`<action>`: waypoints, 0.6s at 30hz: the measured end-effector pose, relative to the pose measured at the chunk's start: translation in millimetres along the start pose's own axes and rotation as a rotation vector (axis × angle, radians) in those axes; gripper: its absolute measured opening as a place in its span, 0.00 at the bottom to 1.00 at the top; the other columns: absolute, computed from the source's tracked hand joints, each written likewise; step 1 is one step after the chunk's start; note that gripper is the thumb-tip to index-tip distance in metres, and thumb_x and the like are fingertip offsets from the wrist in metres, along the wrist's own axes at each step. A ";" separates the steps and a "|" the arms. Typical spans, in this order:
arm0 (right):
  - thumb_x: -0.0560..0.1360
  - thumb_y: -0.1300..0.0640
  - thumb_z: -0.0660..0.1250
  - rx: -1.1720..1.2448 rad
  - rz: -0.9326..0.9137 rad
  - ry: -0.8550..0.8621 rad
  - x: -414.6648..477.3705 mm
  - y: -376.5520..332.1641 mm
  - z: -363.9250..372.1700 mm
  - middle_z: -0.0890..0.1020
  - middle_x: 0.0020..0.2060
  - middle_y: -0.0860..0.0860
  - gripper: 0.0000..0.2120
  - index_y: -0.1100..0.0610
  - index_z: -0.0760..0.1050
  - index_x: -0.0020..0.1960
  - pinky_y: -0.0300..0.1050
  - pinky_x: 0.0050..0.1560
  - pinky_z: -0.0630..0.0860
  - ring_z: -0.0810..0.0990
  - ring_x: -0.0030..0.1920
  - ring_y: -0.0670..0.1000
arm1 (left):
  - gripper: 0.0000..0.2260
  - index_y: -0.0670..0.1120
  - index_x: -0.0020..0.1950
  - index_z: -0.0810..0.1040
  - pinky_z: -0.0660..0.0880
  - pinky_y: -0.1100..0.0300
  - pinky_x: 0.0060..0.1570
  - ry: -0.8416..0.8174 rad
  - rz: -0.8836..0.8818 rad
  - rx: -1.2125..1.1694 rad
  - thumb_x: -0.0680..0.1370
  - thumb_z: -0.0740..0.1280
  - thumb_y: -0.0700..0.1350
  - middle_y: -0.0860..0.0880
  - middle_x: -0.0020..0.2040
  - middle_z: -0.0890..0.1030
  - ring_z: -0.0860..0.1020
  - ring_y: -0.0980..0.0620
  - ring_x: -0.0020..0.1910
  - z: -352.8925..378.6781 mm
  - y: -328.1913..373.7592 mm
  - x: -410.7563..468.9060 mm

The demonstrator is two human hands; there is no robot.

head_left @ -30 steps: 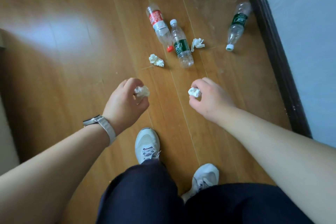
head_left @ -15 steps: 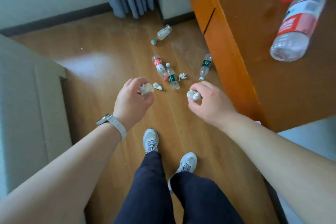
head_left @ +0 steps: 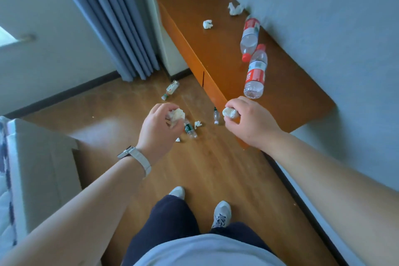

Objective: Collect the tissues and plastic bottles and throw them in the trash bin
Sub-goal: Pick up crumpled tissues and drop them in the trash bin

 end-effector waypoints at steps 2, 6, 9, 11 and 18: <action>0.76 0.51 0.66 -0.009 0.030 0.036 -3.4 -8.7 -10.8 0.78 0.48 0.48 0.10 0.53 0.75 0.55 0.53 0.39 0.80 0.78 0.44 0.52 | 0.10 0.55 0.53 0.77 0.74 0.69 0.42 -0.017 0.042 -0.038 0.74 0.71 0.45 0.59 0.50 0.75 0.75 0.62 0.46 -5.7 15.2 5.9; 0.75 0.50 0.68 -0.039 0.132 0.134 -11.8 -27.4 -33.3 0.79 0.51 0.47 0.12 0.53 0.75 0.56 0.53 0.42 0.81 0.78 0.47 0.51 | 0.10 0.52 0.54 0.78 0.70 0.76 0.42 -0.076 0.135 -0.088 0.74 0.72 0.45 0.61 0.50 0.75 0.74 0.64 0.47 -15.8 39.2 20.6; 0.75 0.51 0.68 -0.051 0.235 0.244 -19.8 -42.9 -47.7 0.78 0.48 0.45 0.10 0.52 0.74 0.54 0.52 0.41 0.79 0.77 0.45 0.49 | 0.10 0.53 0.54 0.78 0.71 0.74 0.43 -0.171 0.219 -0.125 0.74 0.71 0.45 0.60 0.50 0.76 0.75 0.63 0.48 -24.0 54.5 34.3; 0.74 0.53 0.69 -0.051 0.300 0.326 -26.1 -55.5 -53.4 0.76 0.45 0.44 0.09 0.53 0.75 0.53 0.49 0.38 0.77 0.75 0.43 0.48 | 0.10 0.53 0.54 0.78 0.73 0.71 0.43 -0.233 0.297 -0.126 0.74 0.71 0.46 0.61 0.50 0.76 0.75 0.62 0.47 -31.1 62.1 44.2; 0.72 0.54 0.70 -0.081 0.568 0.531 -64.7 -91.6 -51.6 0.77 0.45 0.43 0.08 0.51 0.76 0.51 0.46 0.39 0.73 0.74 0.39 0.48 | 0.10 0.51 0.55 0.79 0.73 0.71 0.43 -0.384 0.522 -0.151 0.74 0.72 0.45 0.59 0.49 0.77 0.77 0.59 0.47 -42.7 79.6 64.5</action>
Point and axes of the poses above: each hand's wrist, its own x-axis towards the middle knuckle, its own z-axis out of the palm, y = z × x, the point moved 3 cm from there along x, towards the middle knuckle
